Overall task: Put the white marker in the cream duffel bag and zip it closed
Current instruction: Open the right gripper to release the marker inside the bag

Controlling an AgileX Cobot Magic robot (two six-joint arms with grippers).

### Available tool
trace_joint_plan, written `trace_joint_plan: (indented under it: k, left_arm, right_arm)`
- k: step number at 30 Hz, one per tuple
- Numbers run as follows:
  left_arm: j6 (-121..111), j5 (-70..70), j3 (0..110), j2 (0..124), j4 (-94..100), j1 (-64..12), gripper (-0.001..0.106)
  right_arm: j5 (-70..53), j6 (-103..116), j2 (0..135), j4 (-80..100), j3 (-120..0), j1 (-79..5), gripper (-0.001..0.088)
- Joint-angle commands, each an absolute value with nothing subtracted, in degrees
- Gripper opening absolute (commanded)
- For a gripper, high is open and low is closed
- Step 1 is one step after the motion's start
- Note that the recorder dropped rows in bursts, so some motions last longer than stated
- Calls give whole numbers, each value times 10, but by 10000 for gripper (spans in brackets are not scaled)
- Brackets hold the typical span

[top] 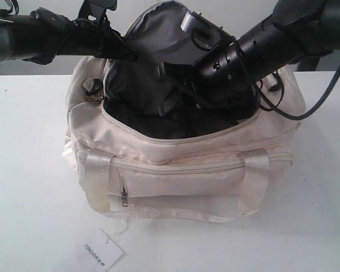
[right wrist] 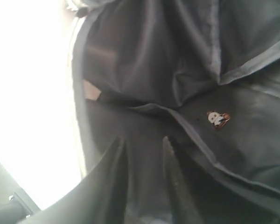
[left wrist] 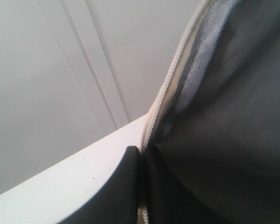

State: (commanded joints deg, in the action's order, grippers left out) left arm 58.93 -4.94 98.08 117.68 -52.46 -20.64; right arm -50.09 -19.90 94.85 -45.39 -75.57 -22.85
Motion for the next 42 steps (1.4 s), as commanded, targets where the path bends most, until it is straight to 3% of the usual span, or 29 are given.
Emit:
trace_joint_plan:
  k: [7,19,42]
  left_arm:
    - [589,-49,981,1177,-525,-206,0]
    - [589,-49,981,1177,-525,-206,0]
    - [589,-49,981,1177,-525,-206,0]
  right_arm:
    - [-547,-229,931,-453,-756,-229,0]
    - [-579,-240,912,-440,-756,-208,0]
    - [-609,-222,844,-372,-756,-44,0]
